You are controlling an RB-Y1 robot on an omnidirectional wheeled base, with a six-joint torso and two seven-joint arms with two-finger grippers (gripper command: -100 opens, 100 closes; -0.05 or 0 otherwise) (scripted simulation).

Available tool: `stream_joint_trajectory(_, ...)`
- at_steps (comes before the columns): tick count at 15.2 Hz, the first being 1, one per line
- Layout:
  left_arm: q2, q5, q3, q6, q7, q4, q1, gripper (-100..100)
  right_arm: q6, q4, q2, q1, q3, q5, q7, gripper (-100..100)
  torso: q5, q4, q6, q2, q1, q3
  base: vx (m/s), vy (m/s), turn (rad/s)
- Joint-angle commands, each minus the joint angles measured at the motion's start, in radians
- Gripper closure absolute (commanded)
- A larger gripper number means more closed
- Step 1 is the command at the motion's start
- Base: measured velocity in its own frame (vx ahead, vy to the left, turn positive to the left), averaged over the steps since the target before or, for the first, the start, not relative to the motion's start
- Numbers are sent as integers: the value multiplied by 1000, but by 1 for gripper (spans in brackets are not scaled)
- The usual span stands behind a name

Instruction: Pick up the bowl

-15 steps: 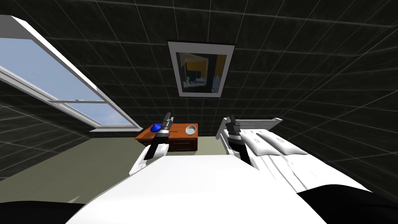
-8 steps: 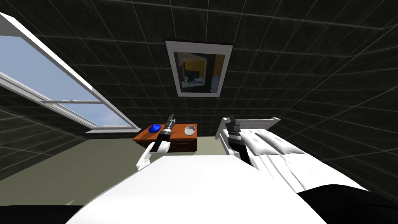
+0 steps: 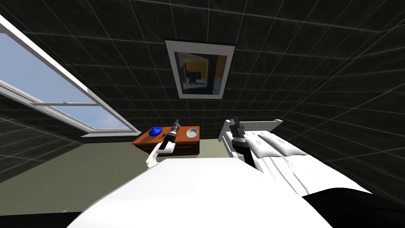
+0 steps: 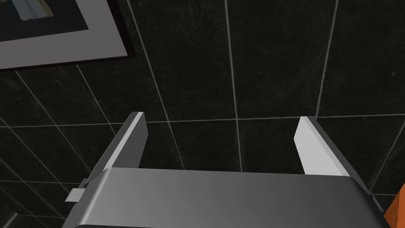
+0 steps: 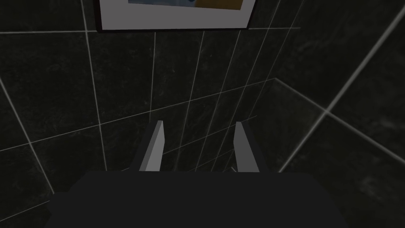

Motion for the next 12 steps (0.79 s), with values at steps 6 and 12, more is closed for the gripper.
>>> stream_joint_trajectory(6, 6, 3, -3, 115, 21, 112, -55, -100, 0, 0, 0, 0, 0, 0, 0, 0, 0, 0, 0, 1, 0, 0, 10, -30, -18)
stream_joint_trajectory(12, 14, 9, -4, 233, 48, 253, -129, -100, 0, 0, 0, 0, 0, 0, 0, 0, 0, 0, 0, 1, 1, 1, 10, -29, -20)
